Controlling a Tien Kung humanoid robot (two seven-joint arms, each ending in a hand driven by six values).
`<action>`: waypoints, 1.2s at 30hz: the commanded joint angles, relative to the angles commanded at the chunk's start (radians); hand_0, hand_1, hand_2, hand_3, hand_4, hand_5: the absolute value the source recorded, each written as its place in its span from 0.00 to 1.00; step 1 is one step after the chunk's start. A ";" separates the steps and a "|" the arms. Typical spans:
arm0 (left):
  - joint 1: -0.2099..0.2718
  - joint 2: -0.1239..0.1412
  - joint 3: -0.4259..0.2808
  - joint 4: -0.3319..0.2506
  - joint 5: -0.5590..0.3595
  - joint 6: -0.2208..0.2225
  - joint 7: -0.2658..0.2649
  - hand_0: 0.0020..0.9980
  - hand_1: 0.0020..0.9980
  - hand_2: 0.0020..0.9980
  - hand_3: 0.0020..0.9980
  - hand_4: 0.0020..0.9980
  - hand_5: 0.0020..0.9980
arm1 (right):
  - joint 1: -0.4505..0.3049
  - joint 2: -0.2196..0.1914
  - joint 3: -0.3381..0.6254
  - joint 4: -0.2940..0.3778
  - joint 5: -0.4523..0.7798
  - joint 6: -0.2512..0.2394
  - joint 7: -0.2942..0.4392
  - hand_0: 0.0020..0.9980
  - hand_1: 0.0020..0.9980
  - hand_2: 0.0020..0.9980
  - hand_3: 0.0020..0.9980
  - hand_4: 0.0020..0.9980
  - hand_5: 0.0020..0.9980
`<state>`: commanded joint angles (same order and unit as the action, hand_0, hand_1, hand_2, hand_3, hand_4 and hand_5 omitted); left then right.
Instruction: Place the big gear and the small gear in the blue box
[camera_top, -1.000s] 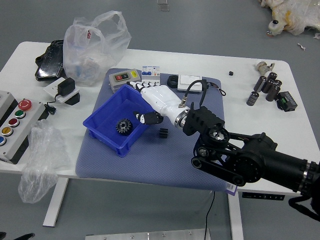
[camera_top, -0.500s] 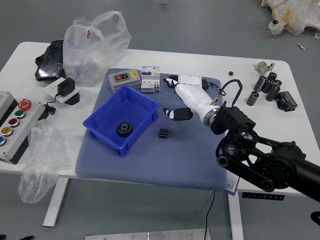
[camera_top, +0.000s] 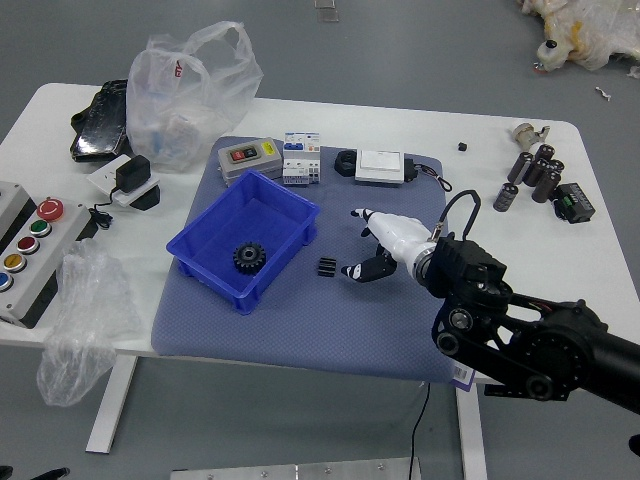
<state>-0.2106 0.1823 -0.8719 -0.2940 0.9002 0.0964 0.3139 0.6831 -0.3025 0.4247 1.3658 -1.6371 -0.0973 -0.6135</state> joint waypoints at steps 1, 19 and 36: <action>0.000 0.000 -0.001 0.000 0.001 0.000 0.001 0.66 0.52 0.57 0.74 0.74 0.56 | 0.006 0.000 -0.013 0.000 0.013 0.000 0.002 0.45 0.52 0.77 0.97 0.84 0.34; -0.008 0.002 -0.006 0.000 0.012 -0.002 0.001 0.66 0.52 0.57 0.74 0.74 0.55 | 0.105 0.070 -0.170 -0.079 0.187 -0.125 0.064 0.41 0.44 0.54 0.84 0.76 0.33; -0.011 0.003 -0.005 0.001 0.007 -0.001 -0.006 0.66 0.52 0.57 0.75 0.73 0.55 | 0.109 0.077 -0.174 -0.103 0.164 -0.111 0.030 0.37 0.39 0.45 0.69 0.60 0.15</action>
<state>-0.2213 0.1857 -0.8769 -0.2930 0.9076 0.0954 0.3082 0.7922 -0.2256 0.2504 1.2632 -1.4734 -0.2079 -0.5840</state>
